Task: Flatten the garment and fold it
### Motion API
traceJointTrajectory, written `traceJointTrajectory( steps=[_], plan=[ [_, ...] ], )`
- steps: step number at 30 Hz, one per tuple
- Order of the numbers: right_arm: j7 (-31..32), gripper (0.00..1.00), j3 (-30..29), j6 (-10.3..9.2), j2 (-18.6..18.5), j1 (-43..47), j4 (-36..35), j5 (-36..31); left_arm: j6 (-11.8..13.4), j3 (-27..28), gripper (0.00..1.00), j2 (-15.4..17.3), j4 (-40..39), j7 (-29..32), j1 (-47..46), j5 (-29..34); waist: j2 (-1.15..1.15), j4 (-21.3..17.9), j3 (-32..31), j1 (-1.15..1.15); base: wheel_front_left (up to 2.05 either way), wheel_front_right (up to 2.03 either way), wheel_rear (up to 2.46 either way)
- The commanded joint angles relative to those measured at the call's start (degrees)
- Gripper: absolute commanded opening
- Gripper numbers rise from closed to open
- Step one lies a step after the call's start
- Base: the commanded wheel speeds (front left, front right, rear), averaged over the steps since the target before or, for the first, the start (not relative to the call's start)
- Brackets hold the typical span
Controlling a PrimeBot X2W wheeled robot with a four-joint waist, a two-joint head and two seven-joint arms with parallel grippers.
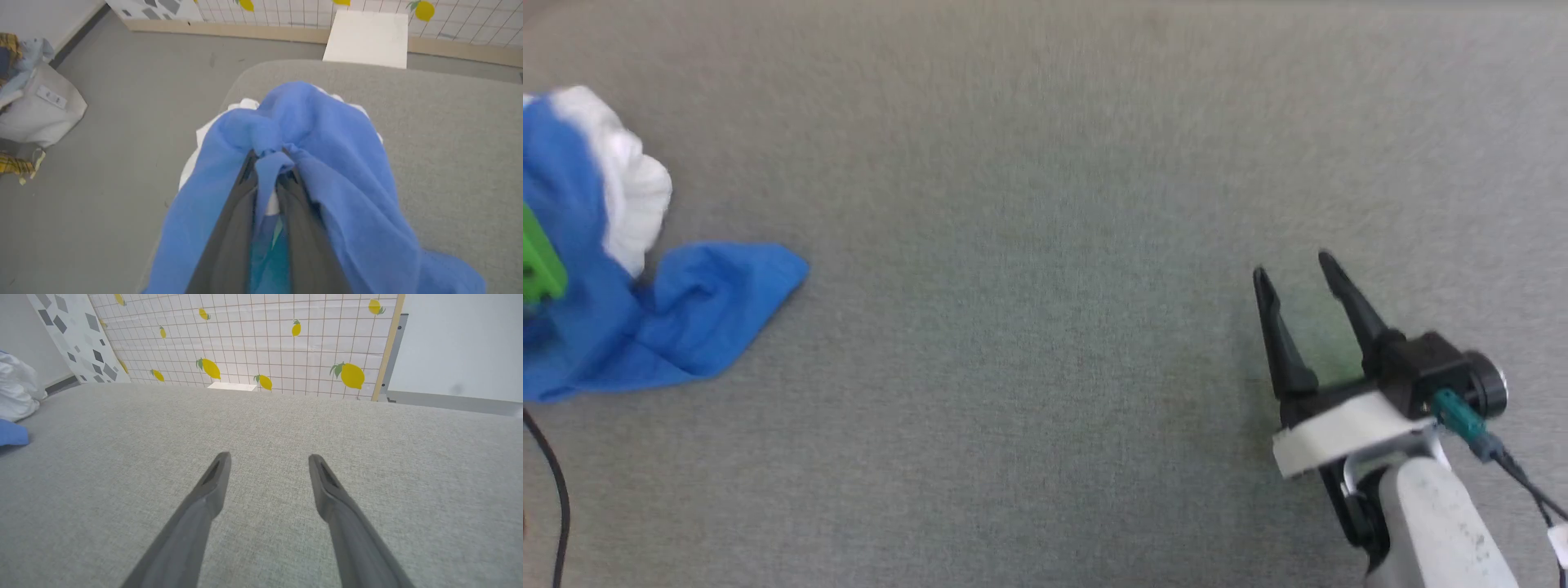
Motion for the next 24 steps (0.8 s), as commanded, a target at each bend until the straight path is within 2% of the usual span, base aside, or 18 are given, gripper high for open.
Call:
traceJointTrajectory(
  steps=[1, 3, 8, 13, 20, 24],
  plan=[
    [-0.4, 1.0, -0.2, -0.1, -0.1, 1.2, 0.3, 0.7, -1.3, -0.8, 0.0, 0.9, -0.3, -4.4, -2.8, 1.8, 0.0, 2.2, -11.6, 0.0, 0.0, 0.0, 0.0],
    [-0.5, 1.0, -0.5, -0.1, -0.1, 2.3, 0.7, 1.4, -2.8, -2.2, 0.0, 0.8, -0.2, -9.9, -5.7, 3.6, 0.0, 2.0, -13.9, 0.0, 0.0, 0.0, 0.0],
    [-0.7, 1.0, -1.0, -0.1, -0.1, 4.9, 1.3, 2.8, -6.1, -6.6, 0.0, -1.1, -0.2, -18.3, -13.0, 6.7, 0.0, 0.5, -18.6, 0.0, 0.0, 0.0, 0.0],
    [-0.6, 1.0, -1.9, -0.1, -0.1, 7.2, 1.2, 3.4, -8.0, -10.8, 0.0, -5.6, -1.2, -23.5, -19.8, 7.8, 0.0, -2.5, -20.9, 0.0, 0.0, 0.0, 0.0],
    [0.3, 1.0, -2.8, -0.1, -0.1, 8.8, 0.5, 2.9, -10.0, -16.3, 0.0, -13.7, -2.4, -25.0, -26.1, 6.3, 0.0, -8.3, -21.8, 0.0, 0.0, 0.0, 0.0],
    [0.9, 1.0, -2.9, -0.1, -0.1, 9.5, 0.0, 2.7, -10.9, -19.4, 0.0, -17.4, -2.3, -24.1, -25.4, 4.5, 0.0, -11.5, -22.0, 0.0, 0.0, 0.0, 0.0]
  ],
)
